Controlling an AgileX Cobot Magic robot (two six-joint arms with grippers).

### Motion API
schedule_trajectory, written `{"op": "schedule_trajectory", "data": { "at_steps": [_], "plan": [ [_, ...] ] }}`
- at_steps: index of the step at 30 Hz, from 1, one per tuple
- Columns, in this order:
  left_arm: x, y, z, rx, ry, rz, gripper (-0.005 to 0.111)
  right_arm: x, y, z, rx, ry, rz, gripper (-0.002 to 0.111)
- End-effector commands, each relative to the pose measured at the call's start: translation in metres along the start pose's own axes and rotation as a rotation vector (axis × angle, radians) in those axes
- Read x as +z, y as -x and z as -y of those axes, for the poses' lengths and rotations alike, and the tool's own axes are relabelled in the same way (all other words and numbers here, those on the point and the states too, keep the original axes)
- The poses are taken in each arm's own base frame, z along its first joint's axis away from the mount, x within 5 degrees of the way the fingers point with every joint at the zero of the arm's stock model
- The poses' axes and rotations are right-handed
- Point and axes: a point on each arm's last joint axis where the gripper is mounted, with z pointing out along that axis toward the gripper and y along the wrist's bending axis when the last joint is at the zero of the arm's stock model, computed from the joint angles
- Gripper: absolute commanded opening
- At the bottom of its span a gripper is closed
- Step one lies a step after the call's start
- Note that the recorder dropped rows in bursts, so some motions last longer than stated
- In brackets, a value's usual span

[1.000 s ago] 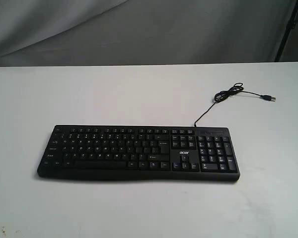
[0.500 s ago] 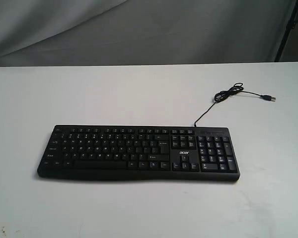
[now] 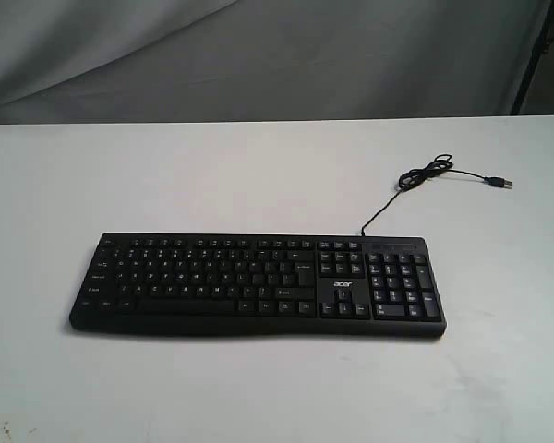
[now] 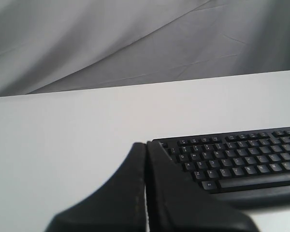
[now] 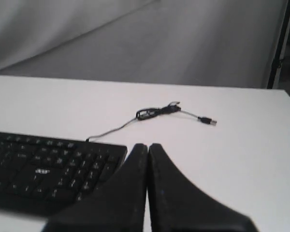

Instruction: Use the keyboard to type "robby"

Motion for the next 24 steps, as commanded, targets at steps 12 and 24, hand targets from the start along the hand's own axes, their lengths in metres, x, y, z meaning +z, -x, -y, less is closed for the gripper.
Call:
{"op": "schedule_trajectory", "data": {
  "at_steps": [12,24],
  "plan": [
    [0.0,-0.001,0.0,0.003,-0.005,0.005,0.0,-0.009,0.037,0.0,-0.013,-0.005,0.435,0.0],
    [0.0,-0.001,0.0,0.003,-0.005,0.005,0.0,-0.023,0.059,0.008,0.395,0.048,0.727,0.0]
  ]
}}
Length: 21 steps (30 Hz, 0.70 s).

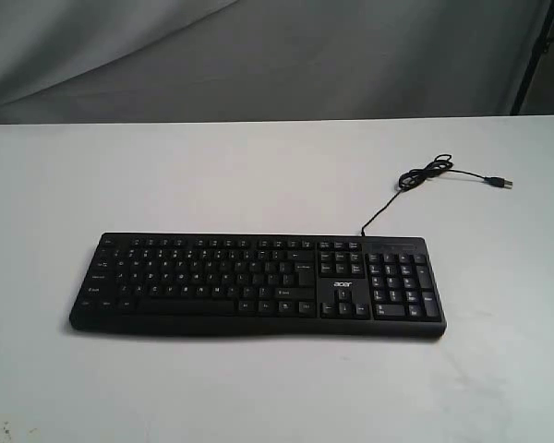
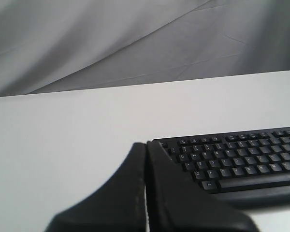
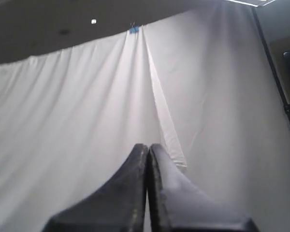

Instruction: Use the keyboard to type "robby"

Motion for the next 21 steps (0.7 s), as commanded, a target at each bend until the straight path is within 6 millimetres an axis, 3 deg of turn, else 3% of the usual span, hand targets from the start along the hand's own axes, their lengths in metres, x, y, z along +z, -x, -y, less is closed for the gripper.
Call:
{"op": "schedule_trajectory", "data": {
  "at_steps": [1,9,12,14,17,21],
  "plan": [
    [0.0,-0.001,0.0,0.003,-0.005,0.005,0.0,-0.001,0.01,0.003,0.148,-0.026,0.122,0.0],
    [0.0,-0.001,0.0,0.003,-0.005,0.005,0.0,-0.001,-0.002,0.004,0.172,-0.048,-0.012,0.0],
    [0.0,-0.001,0.0,0.003,-0.005,0.005,0.0,-0.002,-0.015,0.004,0.146,-0.056,-0.148,0.0],
    [0.0,-0.001,0.0,0.003,-0.005,0.005,0.0,0.001,-0.008,0.0,0.119,-0.051,-0.236,0.0],
    [0.0,-0.001,0.0,0.003,-0.005,0.005,0.0,0.016,0.008,-0.007,0.12,-0.065,-0.336,0.0],
    [0.0,-0.001,0.0,0.003,-0.005,0.005,0.0,0.046,-0.004,-0.01,0.109,-0.087,-0.572,0.0]
  ]
}}
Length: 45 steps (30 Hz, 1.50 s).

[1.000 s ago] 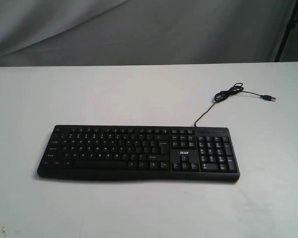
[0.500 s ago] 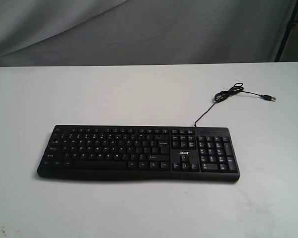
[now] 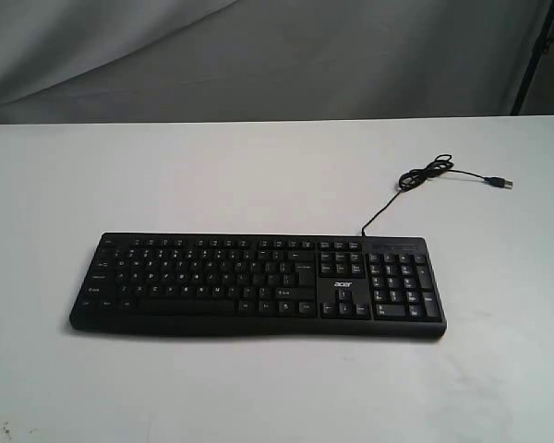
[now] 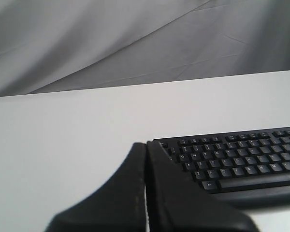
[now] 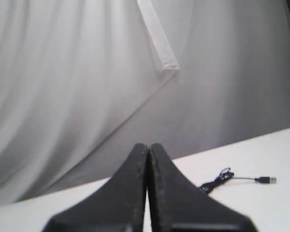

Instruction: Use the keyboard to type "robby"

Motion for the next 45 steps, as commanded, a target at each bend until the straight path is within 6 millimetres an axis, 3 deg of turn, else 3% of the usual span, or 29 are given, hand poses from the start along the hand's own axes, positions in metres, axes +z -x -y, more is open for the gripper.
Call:
{"op": "schedule_trajectory", "data": {
  "at_steps": [1,5,10,16,26,38,45],
  "plan": [
    [0.0,-0.001,0.0,0.003,-0.005,0.005,0.0,0.029,-0.007,-0.006,-0.049,0.003,-0.233,0.0],
    [0.0,-0.001,0.0,0.003,-0.005,0.005,0.0,0.058,-0.028,-0.036,-0.189,0.192,-0.499,0.0],
    [0.0,-0.001,0.0,0.003,-0.005,0.005,0.0,0.087,-0.032,-0.087,-0.4,0.408,-0.703,0.0],
    [0.0,-0.001,0.0,0.003,-0.005,0.005,0.0,0.131,-0.036,-0.134,-0.6,0.509,-0.794,0.0],
    [0.0,-0.001,0.0,0.003,-0.005,0.005,0.0,0.194,-0.087,-0.173,-0.848,0.696,-0.974,0.0],
    [0.0,-0.001,0.0,0.003,-0.005,0.005,0.0,0.265,-0.155,-0.215,-0.896,0.874,-1.046,0.0],
    [0.0,-0.001,0.0,0.003,-0.005,0.005,0.0,0.297,-0.189,-0.229,-0.917,0.931,-1.068,0.0]
  ]
}}
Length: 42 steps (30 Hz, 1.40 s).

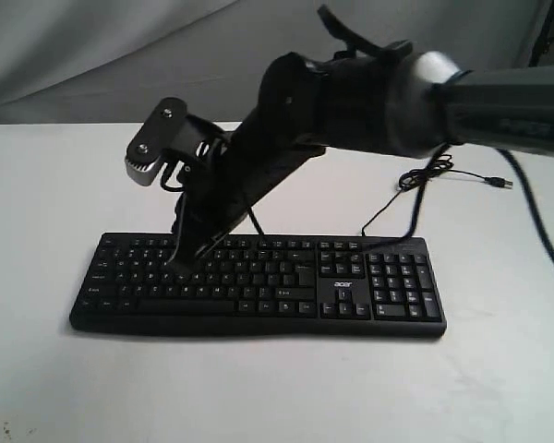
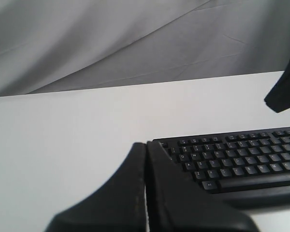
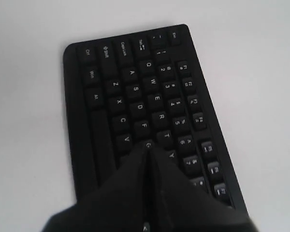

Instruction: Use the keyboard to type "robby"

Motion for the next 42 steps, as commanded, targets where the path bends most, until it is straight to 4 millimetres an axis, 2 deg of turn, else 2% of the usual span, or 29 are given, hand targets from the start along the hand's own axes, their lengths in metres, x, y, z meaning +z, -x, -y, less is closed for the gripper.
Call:
{"op": "schedule_trajectory", "data": {
  "at_steps": [1,7,13,23,29,42],
  "plan": [
    [0.0,-0.001,0.0,0.003,-0.005,0.005,0.0,0.025,0.009,0.008,-0.042,0.044,-0.014,0.0],
    [0.0,-0.001,0.0,0.003,-0.005,0.005,0.0,0.059,0.013,0.018,-0.053,0.085,-0.038,0.0],
    [0.0,-0.001,0.0,0.003,-0.005,0.005,0.0,0.085,0.014,0.024,-0.076,0.115,-0.052,0.0],
    [0.0,-0.001,0.0,0.003,-0.005,0.005,0.0,0.091,0.014,0.03,-0.116,0.066,-0.049,0.0],
    [0.0,-0.001,0.0,0.003,-0.005,0.005,0.0,0.103,0.006,0.032,-0.11,0.061,-0.062,0.0],
    [0.0,-0.001,0.0,0.003,-0.005,0.005,0.0,0.105,0.008,0.032,-0.109,0.041,-0.041,0.0]
  ]
}}
